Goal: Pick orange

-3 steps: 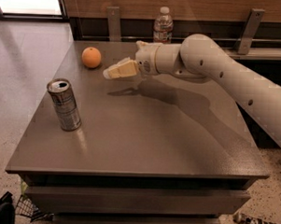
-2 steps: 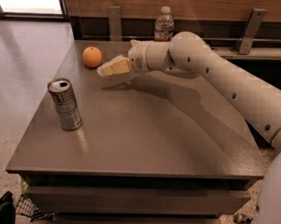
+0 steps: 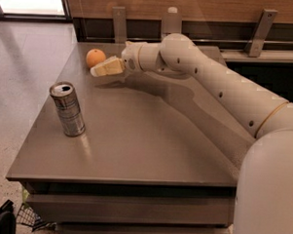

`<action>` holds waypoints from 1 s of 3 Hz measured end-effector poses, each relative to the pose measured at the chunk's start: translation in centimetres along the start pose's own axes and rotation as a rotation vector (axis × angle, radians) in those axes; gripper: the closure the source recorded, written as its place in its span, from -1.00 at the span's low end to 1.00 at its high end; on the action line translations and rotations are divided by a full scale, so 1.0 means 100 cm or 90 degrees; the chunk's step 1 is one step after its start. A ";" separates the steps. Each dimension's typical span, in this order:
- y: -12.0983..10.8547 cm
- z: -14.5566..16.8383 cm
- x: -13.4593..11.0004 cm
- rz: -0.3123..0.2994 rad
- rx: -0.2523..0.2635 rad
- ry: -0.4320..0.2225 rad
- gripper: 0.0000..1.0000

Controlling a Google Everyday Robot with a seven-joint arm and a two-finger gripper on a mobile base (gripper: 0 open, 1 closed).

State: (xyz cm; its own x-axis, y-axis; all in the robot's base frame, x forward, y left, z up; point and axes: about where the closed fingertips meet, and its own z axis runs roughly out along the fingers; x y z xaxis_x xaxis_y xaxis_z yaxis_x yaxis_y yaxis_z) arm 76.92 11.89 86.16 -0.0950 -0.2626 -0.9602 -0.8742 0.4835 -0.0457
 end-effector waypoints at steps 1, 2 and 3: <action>0.008 0.027 -0.005 0.003 -0.022 -0.013 -1.00; 0.011 0.040 -0.007 0.007 -0.032 -0.021 -1.00; 0.016 0.050 -0.004 0.011 -0.039 -0.023 -0.68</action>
Offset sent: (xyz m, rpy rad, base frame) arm 0.0161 0.0484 -0.0045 0.0574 0.0086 0.0544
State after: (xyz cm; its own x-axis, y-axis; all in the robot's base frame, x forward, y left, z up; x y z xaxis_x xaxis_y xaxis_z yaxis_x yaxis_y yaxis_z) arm 77.94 16.96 85.12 -0.0941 -0.2236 -0.9701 -0.9000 0.4357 -0.0131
